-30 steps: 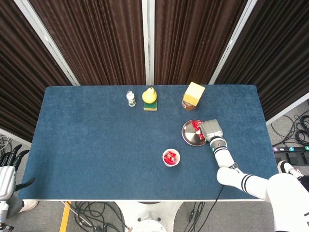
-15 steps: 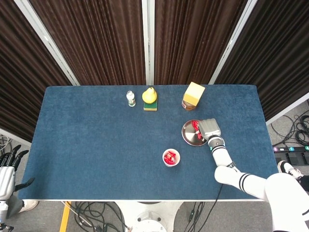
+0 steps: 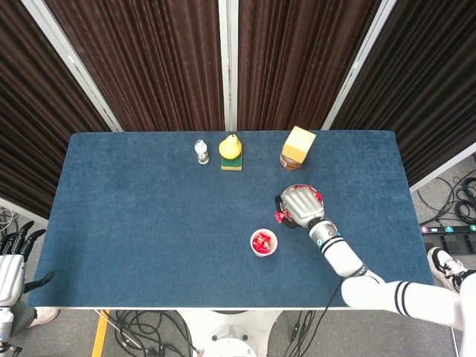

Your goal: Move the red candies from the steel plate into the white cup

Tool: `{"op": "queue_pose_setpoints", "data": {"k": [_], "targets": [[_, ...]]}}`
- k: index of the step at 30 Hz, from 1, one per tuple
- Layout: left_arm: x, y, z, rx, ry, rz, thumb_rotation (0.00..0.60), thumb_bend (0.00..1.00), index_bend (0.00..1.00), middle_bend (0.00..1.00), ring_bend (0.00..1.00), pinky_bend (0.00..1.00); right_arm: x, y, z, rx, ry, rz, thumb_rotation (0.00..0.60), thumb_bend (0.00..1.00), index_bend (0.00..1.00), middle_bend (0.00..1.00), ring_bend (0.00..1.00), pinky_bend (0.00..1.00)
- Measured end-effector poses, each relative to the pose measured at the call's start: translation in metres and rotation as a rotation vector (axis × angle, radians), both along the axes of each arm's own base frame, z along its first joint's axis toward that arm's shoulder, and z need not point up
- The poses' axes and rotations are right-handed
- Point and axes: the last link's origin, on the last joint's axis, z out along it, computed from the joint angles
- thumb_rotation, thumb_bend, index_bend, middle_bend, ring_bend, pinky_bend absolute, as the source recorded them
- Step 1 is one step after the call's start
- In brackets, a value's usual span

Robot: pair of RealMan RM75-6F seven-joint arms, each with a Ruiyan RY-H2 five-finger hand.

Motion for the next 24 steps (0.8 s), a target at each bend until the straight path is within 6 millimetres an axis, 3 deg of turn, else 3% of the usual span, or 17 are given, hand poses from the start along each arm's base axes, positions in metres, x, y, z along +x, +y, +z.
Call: {"op": "queue_pose_setpoints", "data": {"k": [4,7,15,24], "targets": [[0.001,0.001,-0.002,-0.006,-0.001,-0.003,0.6,0.1,0.23,0.16,0.18,0.16,0.024,0.025,0.006,0.072,-0.069,0.107,0.6,0.33,0.6,0.95,0.98,1.0],[0.002,0.002,-0.002,-0.009,0.001,-0.008,0.6,0.1,0.23,0.16,0.18,0.16,0.028,0.035,0.002,0.118,-0.08,0.135,0.6,0.33,0.59,0.95,0.98,1.0],[0.005,0.004,-0.003,-0.023,0.008,-0.023,0.6,0.1,0.23,0.16,0.18,0.16,0.024,0.039,-0.012,0.155,-0.033,0.14,0.6,0.33,0.54,0.95,0.98,1.0],[0.007,0.007,-0.003,-0.029,0.016,-0.033,0.6,0.1,0.23,0.16,0.18,0.16,0.021,0.039,-0.02,0.168,-0.007,0.142,0.6,0.33,0.35,0.95,0.97,1.0]]}}
